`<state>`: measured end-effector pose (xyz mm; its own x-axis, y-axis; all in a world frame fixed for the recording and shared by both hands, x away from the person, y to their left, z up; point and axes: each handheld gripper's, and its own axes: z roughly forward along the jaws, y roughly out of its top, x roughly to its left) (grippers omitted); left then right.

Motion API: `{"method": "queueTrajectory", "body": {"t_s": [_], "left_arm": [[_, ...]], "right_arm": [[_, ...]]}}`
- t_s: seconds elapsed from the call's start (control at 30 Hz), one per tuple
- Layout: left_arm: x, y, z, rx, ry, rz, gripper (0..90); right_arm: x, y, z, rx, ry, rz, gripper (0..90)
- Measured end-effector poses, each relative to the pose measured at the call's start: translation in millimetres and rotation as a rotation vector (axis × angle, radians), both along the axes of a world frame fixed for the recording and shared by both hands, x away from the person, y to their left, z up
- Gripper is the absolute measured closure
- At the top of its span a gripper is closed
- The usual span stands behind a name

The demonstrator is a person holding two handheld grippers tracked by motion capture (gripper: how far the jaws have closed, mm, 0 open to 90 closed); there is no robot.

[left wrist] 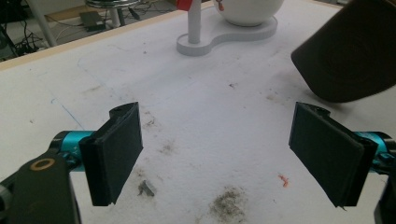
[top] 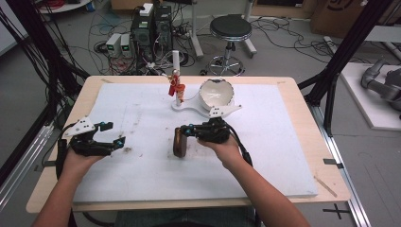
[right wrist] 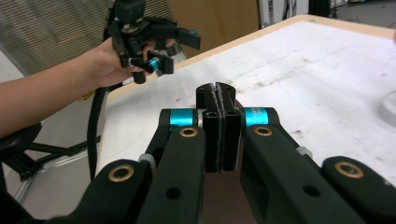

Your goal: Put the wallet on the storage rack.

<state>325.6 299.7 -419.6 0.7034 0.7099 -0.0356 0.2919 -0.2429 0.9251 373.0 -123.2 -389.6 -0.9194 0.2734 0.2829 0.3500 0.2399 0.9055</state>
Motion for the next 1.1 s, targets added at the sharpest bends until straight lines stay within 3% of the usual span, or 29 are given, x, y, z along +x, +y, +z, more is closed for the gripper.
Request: {"method": "queueTrajectory", "body": {"t_s": [0.47, 0.8, 1.1], "left_arm": [[0.9, 0.5, -1.5, 0.000, 0.005, 0.002, 17.3], [0.7, 0.0, -1.7, 0.000, 0.006, 0.003, 17.4], [1.6, 0.0, -2.7, 0.004, 0.008, 0.003, 17.3]], "right_arm": [[14.2, -22.6, 9.1, 0.062, 0.004, -0.081, 90.0], [27.0, -37.1, 41.1, 0.096, -0.064, -0.134, 90.0], [42.8, -54.0, 58.4, 0.097, -0.088, -0.193, 90.0]]}}
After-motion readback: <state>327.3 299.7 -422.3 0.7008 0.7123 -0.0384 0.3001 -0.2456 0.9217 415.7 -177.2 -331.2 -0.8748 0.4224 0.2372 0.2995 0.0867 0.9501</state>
